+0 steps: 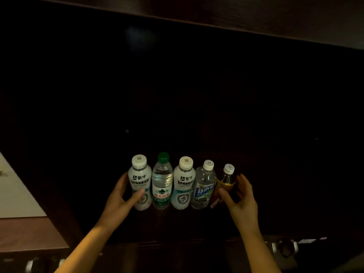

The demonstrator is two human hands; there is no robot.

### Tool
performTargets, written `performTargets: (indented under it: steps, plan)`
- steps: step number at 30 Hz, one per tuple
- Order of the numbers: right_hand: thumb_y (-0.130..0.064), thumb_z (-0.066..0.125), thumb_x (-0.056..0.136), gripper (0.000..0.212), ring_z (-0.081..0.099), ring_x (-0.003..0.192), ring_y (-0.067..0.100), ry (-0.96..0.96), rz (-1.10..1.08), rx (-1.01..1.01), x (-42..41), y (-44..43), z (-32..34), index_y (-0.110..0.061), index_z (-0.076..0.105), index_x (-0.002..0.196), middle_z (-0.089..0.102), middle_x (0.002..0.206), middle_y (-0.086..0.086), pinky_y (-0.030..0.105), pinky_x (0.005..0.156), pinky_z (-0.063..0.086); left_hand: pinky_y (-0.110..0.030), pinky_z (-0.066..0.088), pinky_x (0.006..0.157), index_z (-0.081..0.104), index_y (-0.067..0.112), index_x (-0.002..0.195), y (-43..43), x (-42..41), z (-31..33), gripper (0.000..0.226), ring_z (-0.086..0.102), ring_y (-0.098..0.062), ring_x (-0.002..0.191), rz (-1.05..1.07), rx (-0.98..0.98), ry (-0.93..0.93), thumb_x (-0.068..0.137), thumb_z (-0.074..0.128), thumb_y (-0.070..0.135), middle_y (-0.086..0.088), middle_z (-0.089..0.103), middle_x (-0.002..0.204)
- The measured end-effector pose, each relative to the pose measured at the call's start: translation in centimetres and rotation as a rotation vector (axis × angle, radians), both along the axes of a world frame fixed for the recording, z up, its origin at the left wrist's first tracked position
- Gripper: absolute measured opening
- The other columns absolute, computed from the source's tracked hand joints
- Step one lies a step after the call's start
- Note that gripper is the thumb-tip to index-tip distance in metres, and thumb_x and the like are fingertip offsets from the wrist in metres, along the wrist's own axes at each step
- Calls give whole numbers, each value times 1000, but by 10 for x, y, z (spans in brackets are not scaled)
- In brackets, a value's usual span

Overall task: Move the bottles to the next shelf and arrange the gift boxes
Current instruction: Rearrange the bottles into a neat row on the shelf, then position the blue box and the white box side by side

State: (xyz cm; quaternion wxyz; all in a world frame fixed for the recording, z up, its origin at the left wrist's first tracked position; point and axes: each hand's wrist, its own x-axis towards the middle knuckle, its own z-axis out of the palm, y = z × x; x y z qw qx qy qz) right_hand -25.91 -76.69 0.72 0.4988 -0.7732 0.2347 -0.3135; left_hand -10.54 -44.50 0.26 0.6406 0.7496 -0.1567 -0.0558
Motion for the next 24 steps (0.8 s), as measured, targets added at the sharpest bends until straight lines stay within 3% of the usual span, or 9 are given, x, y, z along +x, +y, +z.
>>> performTargets:
  steps: [3,6,9,11,14,19,24]
  plan:
    - [-62,76,65,104,40,142,16,-48,-31,-52,-2,6,22,-38,28,154,40,156,-14,44,114,38,-37,33,113,29,36,155,3,0,22,86,30,-12,146,9,-55,-21,80,68,51,10,35,159]
    - [-64,76,67,100,37,140,10,-92,-40,-98,-3,15,47,-47,27,152,36,145,-38,47,114,39,-32,32,113,31,39,153,5,1,45,78,31,-3,144,-11,-97,-117,86,65,60,16,35,159]
    - [-70,76,68,96,35,140,0,-146,-31,-173,-3,29,74,-57,26,149,32,135,-56,38,111,39,-28,29,112,32,49,150,7,3,68,78,29,7,143,-12,-93,-190,80,57,73,25,35,156]
    - [-76,73,67,94,35,134,-15,-186,-27,-210,-1,41,94,-63,24,147,31,136,-57,29,107,36,-29,27,113,31,55,148,7,5,81,73,27,8,143,-19,-80,-238,82,55,75,28,34,156]
    - [-77,71,71,93,26,130,-30,-234,12,-265,6,62,120,-57,25,150,29,139,-55,23,106,33,-28,26,113,31,60,145,6,6,102,70,27,10,143,-17,-81,-293,81,55,78,30,34,155]
    - [-73,68,77,92,26,139,-20,-274,98,-320,13,89,149,-48,25,155,27,147,-46,19,110,30,-27,27,114,34,62,142,11,2,128,70,27,20,137,-28,-81,-321,78,54,82,34,36,152]
    - [-65,71,76,91,29,142,-12,-304,174,-326,17,107,161,-50,25,153,30,149,-42,31,114,33,-36,29,120,38,56,143,18,-8,146,69,33,10,140,-15,-91,-363,80,56,78,29,41,151]
